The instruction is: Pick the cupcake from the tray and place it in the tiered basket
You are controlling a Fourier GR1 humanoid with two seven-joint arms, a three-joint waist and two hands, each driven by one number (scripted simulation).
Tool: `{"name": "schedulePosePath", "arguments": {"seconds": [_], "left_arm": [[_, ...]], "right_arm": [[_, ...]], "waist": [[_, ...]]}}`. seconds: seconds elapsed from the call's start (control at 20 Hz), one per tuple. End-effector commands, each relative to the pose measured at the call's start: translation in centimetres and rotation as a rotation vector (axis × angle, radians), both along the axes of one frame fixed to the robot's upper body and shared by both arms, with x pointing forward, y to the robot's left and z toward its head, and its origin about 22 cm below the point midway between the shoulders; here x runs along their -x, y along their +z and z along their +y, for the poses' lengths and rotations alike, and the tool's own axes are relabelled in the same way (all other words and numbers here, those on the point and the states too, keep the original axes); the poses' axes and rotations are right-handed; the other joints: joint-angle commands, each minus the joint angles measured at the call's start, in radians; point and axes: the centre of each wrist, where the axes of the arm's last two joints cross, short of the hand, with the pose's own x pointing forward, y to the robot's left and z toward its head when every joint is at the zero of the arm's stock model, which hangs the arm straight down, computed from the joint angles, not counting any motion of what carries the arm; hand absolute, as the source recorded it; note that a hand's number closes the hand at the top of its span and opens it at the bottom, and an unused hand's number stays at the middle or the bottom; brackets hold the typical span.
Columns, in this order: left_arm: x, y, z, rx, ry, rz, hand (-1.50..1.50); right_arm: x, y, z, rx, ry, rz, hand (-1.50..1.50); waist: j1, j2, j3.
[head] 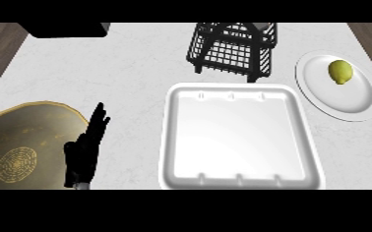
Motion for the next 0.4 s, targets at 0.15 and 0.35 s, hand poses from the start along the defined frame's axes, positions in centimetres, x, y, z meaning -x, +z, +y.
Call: {"name": "schedulePosePath", "arguments": {"seconds": [0.15, 0.35], "left_arm": [[0.2, -2.1, 0.1, -0.003, 0.049, 0.083, 0.00], [1.4, -2.1, 0.8, -0.032, 0.019, 0.071, 0.00]], "right_arm": [[8.7, -0.9, -10.1, 0.009, 0.028, 0.008, -1.50], [13.1, -0.1, -14.0, -0.012, 0.065, -0.037, -1.50]], "waist": [[-0.006, 0.009, -0.006], [0.016, 0.014, -0.004]]}}
